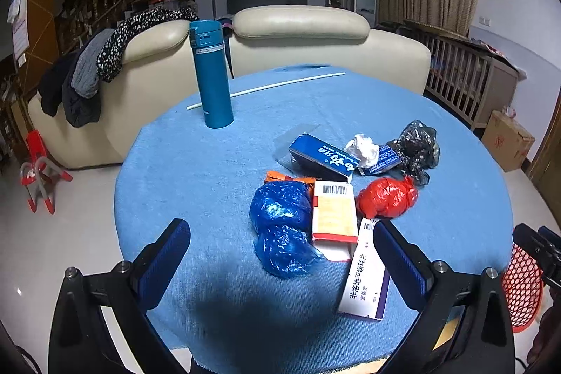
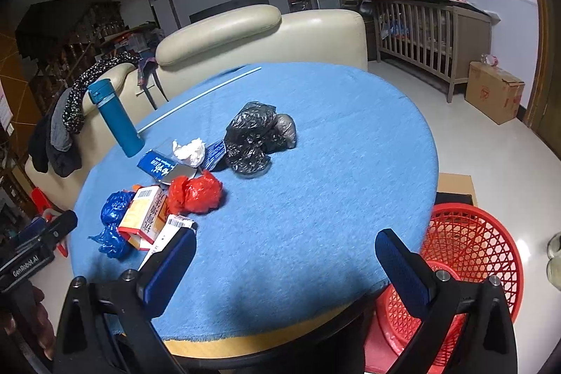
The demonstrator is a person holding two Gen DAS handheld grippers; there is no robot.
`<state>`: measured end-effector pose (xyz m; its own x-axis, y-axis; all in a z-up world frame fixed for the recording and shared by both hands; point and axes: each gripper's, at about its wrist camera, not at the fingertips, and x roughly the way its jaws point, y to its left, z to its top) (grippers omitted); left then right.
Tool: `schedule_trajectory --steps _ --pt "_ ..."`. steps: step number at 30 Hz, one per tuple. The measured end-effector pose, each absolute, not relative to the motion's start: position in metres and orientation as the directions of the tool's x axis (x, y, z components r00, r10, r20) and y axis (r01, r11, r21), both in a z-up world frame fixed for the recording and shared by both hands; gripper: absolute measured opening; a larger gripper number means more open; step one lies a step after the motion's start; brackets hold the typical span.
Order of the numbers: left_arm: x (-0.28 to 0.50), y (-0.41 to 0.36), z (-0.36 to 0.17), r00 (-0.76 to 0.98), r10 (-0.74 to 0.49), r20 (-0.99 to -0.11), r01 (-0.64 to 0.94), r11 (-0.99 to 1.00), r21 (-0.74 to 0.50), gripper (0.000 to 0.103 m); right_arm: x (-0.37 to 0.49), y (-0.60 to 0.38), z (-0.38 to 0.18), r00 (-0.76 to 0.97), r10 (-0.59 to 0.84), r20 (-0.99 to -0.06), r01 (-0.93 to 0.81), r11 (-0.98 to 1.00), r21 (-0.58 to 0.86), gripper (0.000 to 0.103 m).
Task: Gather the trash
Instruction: 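Approach the white medicine box with the right tool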
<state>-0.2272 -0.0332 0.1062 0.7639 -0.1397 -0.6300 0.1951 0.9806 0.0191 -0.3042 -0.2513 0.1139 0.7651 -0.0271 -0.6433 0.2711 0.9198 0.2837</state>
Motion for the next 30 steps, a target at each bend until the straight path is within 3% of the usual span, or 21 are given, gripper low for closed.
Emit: schedule_trajectory --steps 30 --pt "-0.230 -0.035 0.098 0.746 -0.140 -0.650 0.198 0.980 0.016 0.103 -0.305 -0.236 0.109 0.759 -0.019 -0.651 0.252 0.930 0.267 0.103"
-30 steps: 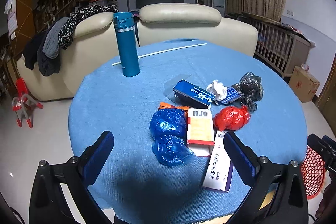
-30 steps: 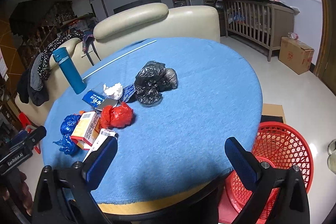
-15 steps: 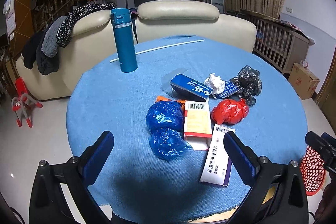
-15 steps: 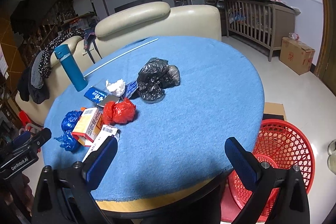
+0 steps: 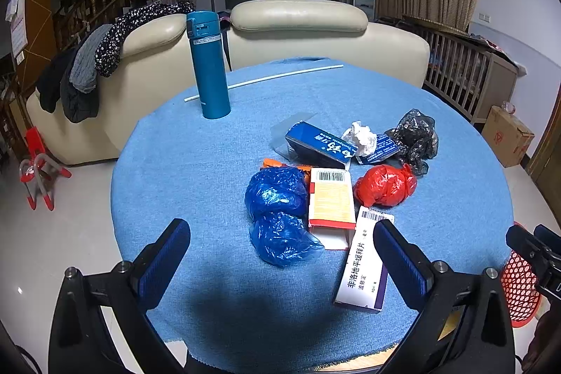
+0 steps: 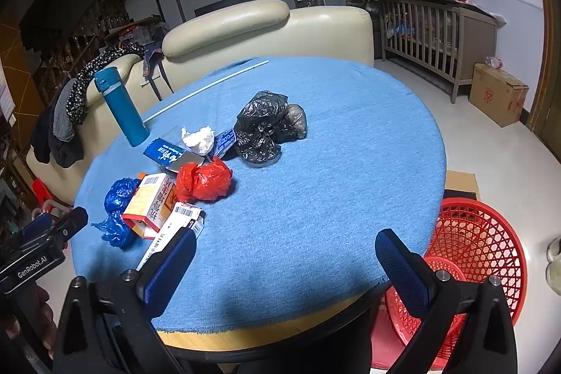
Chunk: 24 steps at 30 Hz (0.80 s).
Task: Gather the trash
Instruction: 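Approach the white medicine box with the right tool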
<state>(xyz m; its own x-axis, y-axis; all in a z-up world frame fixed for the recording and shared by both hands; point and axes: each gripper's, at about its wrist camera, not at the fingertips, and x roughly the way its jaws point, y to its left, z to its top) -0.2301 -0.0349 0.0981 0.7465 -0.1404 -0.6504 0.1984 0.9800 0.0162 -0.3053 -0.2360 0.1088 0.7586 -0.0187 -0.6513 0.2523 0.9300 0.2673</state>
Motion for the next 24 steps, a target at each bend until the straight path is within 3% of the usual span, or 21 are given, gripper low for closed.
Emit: schedule_trajectory --steps 11,24 --pt "-0.229 -0.033 0.098 0.747 -0.136 -0.651 0.191 0.981 0.015 0.103 -0.304 -0.232 0.108 0.755 -0.014 -0.655 0.247 0.932 0.264 0.103" --pt "-0.220 0.004 0.092 0.754 -0.075 -0.652 0.078 0.997 -0.025 0.103 -0.295 -0.208 0.107 0.734 0.026 -0.678 0.199 0.947 0.251 0.103"
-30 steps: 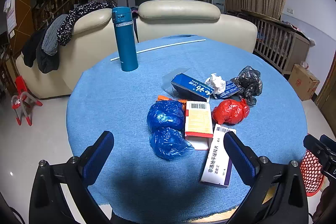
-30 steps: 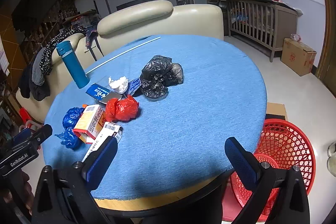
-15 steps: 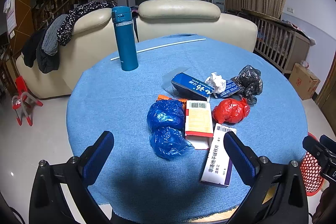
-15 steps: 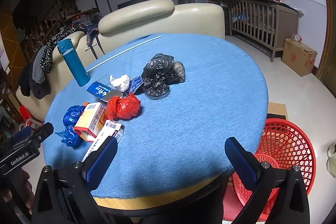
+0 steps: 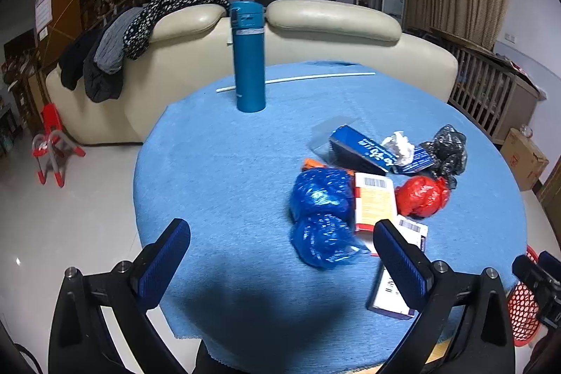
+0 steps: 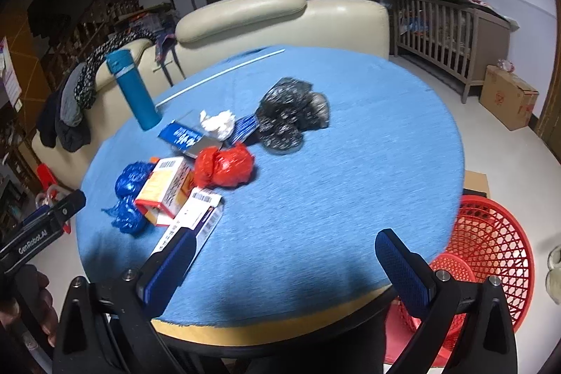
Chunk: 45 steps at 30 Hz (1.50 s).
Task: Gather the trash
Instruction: 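Approach the white medicine box with the right tool, then close the right tool on the white medicine box, then grasp the red-and-white box with the left tool while the right tool holds the medicine box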
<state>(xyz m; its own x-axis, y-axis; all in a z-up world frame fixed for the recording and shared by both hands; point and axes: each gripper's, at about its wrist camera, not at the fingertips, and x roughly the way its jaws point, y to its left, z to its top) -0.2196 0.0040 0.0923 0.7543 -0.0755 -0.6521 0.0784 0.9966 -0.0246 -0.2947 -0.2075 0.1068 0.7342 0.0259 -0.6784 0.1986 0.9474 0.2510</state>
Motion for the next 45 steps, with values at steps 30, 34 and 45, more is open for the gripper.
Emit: schedule_trajectory --steps 30,34,45 --pt "-0.188 0.080 0.062 0.715 0.054 -0.698 -0.106 0.994 -0.031 0.103 -0.216 -0.097 0.048 0.607 0.025 -0.795 0.062 0.995 0.079 0.067" --pt "-0.182 0.059 0.059 0.700 -0.004 -0.714 -0.051 0.997 -0.056 0.103 -0.219 -0.130 0.050 0.601 0.044 -0.798 0.086 0.989 0.120 0.049" --pt "-0.178 -0.032 0.058 0.674 -0.109 -0.731 0.170 0.985 0.010 0.103 -0.237 -0.184 0.046 0.630 0.107 -0.769 0.123 0.964 0.234 0.049"
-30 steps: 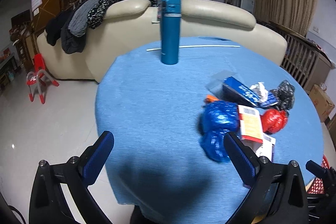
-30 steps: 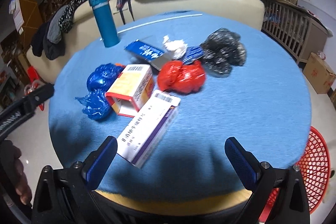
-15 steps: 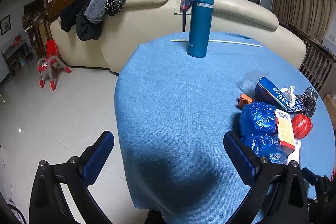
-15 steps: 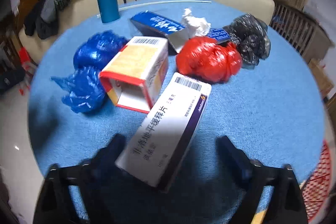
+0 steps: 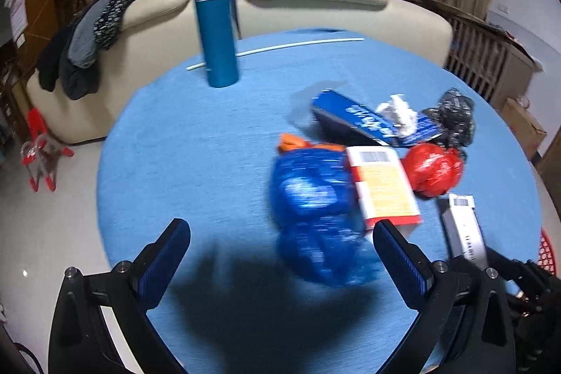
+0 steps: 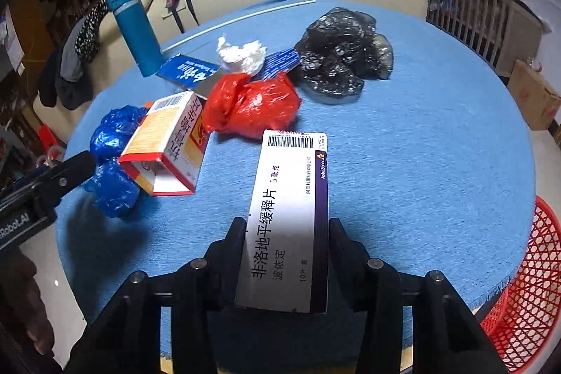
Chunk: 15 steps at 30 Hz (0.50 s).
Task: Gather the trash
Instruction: 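Grasp the red-and-white box with the left tool while the right tool holds the medicine box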
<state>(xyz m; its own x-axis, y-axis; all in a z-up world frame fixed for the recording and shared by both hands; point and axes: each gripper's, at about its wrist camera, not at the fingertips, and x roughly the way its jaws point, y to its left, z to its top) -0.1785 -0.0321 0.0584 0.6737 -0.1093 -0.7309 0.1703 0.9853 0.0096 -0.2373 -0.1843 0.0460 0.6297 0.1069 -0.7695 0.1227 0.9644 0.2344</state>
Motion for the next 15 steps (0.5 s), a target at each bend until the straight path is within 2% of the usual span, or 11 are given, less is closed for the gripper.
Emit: schedule_trajectory --steps 8,13,15 --pt "-0.183 -0.076 0.080 0.695 -0.153 -0.703 0.247 0.968 0.033 0.103 -0.243 -0.197 0.046 0.654 0.152 -0.741 0.121 0.946 0.301 0.049" --pt "-0.151 -0.098 0.059 0.644 -0.116 -0.756 0.249 0.967 0.063 0.103 -0.249 -0.209 0.045 0.663 0.169 -0.729 0.128 0.934 0.333 0.049" --pt "-0.145 -0.108 0.048 0.635 -0.078 -0.768 0.262 0.958 0.119 0.103 -0.251 -0.213 0.045 0.666 0.174 -0.726 0.129 0.931 0.341 0.049"
